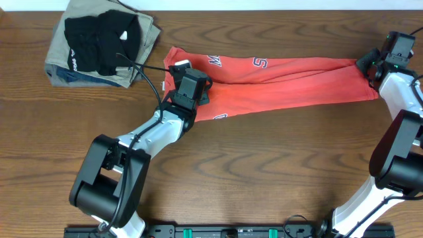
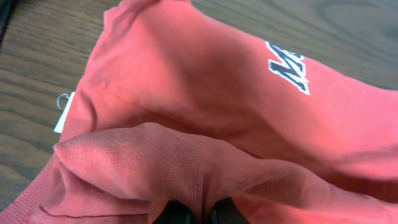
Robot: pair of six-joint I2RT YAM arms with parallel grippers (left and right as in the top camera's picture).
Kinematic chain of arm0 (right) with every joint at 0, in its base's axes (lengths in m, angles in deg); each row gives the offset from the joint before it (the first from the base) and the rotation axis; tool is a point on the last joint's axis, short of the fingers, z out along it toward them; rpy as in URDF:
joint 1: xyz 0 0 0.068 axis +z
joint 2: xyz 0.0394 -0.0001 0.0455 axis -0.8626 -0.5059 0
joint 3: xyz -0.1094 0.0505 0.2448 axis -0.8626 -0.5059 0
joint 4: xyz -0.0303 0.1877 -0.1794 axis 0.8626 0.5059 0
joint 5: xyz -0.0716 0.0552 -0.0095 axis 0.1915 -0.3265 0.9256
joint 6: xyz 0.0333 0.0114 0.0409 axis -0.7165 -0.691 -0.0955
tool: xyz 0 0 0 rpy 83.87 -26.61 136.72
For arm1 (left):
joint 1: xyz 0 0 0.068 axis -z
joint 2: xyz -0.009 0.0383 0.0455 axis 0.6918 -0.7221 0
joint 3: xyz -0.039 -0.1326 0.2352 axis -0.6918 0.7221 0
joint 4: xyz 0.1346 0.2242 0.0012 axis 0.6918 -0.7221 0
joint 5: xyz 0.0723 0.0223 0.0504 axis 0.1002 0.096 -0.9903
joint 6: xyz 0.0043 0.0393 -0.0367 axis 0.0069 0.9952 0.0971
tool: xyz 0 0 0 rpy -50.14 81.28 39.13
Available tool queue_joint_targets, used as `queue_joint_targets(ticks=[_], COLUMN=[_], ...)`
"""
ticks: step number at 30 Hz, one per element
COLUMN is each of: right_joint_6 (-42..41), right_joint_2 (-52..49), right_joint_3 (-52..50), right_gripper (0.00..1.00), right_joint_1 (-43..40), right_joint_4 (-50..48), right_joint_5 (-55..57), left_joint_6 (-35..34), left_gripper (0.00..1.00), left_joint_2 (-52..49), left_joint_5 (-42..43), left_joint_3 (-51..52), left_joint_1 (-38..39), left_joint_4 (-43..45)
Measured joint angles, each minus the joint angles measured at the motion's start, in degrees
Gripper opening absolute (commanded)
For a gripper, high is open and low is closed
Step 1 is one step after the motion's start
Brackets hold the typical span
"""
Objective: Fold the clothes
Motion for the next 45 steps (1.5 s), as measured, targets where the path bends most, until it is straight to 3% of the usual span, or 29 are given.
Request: queue_joint_targets(ticks=[2, 3, 5, 7, 8, 12, 18, 22, 30, 45], right_joint_6=[0.00, -0.04, -0.09, 0.24, 0.35, 2.36, 4.09, 6.16, 15.23, 30.29], right_joint_2=[0.00, 0.00, 0.00, 0.00, 0.00, 0.00, 0.00, 0.00, -0.02, -3.23], right_joint_3=[0.00, 0.00, 0.00, 0.00, 0.00, 0.00, 0.09, 0.87, 2.62, 2.86], right_gripper=[0.09, 0.23, 0.59, 0.94, 0.99, 0.99, 0.99, 0.99, 0.99, 0.99], right_joint_1=[0.00, 0.00, 0.00, 0.00, 0.00, 0.00, -0.37, -1.86, -8.41, -10.12], right_joint_4=[0.00, 0.00, 0.00, 0.00, 0.09, 0.98, 5.38, 7.69, 9.40, 8.98], right_joint_5=[0.61, 0.90, 1.44, 1.86, 1.97, 2.27, 3.69, 4.74, -0.42, -13.88], left_joint_6=[0.00, 0.00, 0.57, 0.13, 0.63, 0.55, 1.25, 1.49, 1.49, 1.18], left_gripper=[0.06, 0.11, 0.32, 0.46, 0.54, 0.77, 0.86, 0.98, 1.00, 0.98], left_joint_2=[-0.26, -0.26, -0.26, -0.26, -0.26, -0.26, -0.22, 2.01, 12.57, 11.15], left_joint_5=[-0.37, -0.44, -0.63, -1.01, -1.25, -1.92, -1.86, -1.68, 4.35, 15.30], left_joint_3=[0.00, 0.00, 0.00, 0.00, 0.00, 0.00, 0.00, 0.02, -0.07, -0.09], left_joint_1=[-0.07, -0.20, -0.59, -1.16, -1.53, -2.58, -2.71, -2.73, -2.73, -2.67], left_joint_4=[-0.11, -0.20, -0.42, -0.55, -0.59, -2.01, -5.84, -10.88, -16.26, -30.12])
